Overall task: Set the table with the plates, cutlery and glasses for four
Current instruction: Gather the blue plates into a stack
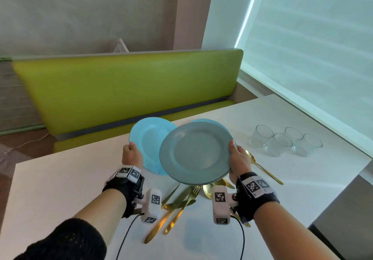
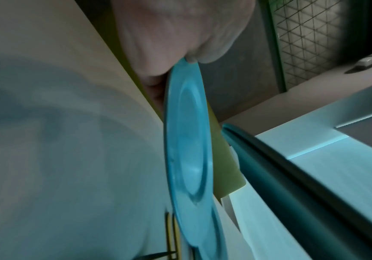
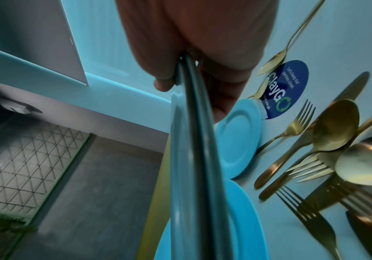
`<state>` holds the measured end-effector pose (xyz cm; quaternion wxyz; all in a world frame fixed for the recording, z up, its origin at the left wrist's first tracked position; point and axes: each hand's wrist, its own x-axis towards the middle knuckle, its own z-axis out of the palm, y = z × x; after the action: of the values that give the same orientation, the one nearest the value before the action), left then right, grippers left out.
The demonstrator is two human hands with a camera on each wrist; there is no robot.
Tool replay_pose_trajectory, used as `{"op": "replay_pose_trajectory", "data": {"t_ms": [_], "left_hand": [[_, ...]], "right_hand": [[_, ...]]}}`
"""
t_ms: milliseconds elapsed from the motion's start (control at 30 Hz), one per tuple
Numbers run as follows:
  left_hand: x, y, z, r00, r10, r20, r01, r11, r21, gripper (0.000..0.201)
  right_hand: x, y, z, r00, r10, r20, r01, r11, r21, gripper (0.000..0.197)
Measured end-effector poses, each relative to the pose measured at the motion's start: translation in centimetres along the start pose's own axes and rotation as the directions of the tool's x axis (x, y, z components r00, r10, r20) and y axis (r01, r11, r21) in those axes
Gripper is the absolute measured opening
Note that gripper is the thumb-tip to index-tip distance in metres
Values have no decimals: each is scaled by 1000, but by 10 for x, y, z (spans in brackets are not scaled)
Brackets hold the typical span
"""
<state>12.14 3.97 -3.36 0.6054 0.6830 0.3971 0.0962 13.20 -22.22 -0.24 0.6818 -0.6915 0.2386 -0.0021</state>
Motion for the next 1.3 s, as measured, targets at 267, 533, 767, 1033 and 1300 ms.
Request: {"op": "replay_pose_trajectory", "data": {"t_ms": [267, 533, 767, 1033, 1300], "left_hand": [[-22, 23, 3, 989, -71, 131, 85, 991, -106, 44], [-25, 25, 32, 969, -160, 189, 195, 964, -183, 42], [-28, 31, 66, 944, -260, 202, 314, 896, -315, 49], [-5, 30, 81, 960, -270, 75, 279, 906, -319, 53], [17, 28, 82, 961, -273, 32, 264, 885, -384, 51]], "right_hand": [[-4, -18, 10, 999, -19, 45, 20, 999, -36, 25], [38, -18, 18, 994, -49, 103, 67, 982, -176, 30], [74, -8, 28, 986, -54, 155, 104, 937, -333, 38], [150, -7, 22, 982, 118, 149, 15, 734, -679, 41], [194, 14, 19, 979, 188, -80, -173, 553, -815, 45]]}}
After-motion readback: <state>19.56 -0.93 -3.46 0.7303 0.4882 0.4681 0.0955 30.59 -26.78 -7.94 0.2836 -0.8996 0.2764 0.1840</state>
